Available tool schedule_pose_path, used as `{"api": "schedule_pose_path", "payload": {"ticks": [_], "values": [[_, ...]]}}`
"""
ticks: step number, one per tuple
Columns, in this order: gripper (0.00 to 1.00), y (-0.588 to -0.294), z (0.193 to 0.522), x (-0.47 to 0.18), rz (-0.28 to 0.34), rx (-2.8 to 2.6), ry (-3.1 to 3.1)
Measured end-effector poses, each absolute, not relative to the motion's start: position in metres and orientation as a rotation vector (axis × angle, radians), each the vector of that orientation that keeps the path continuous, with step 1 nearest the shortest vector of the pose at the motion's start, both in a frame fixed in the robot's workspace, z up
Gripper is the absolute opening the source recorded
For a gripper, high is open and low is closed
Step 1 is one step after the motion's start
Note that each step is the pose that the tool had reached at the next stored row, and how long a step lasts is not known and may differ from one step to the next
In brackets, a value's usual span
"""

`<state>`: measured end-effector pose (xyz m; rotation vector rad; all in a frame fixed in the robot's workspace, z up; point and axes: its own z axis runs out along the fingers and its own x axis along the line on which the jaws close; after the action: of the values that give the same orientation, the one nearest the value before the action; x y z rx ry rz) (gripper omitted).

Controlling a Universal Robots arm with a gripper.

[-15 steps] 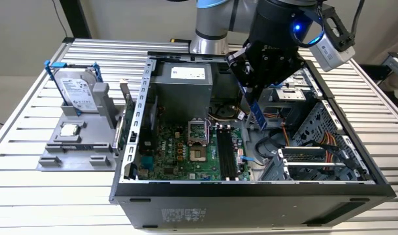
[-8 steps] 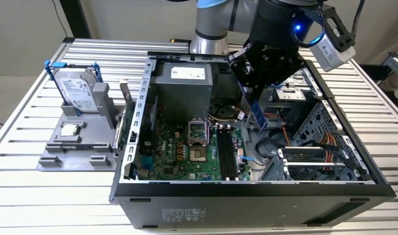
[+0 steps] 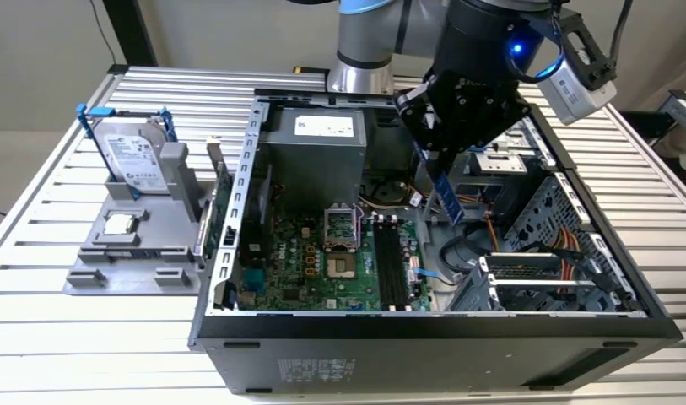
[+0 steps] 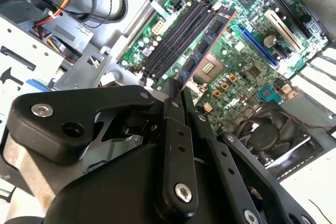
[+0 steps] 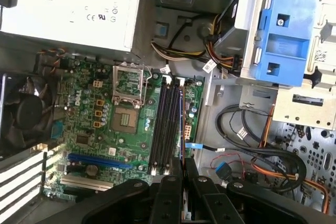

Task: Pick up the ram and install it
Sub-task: 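Insert the ram into the slot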

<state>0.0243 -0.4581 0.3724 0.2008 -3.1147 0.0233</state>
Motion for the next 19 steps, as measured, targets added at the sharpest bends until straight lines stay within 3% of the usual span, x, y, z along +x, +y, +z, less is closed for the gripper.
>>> {"api": "schedule_pose_path", "payload": {"ticks": [19], "values": [[0.00, -0.4596, 0.3694, 0.0297, 0.021, 0.048, -3.123]]}}
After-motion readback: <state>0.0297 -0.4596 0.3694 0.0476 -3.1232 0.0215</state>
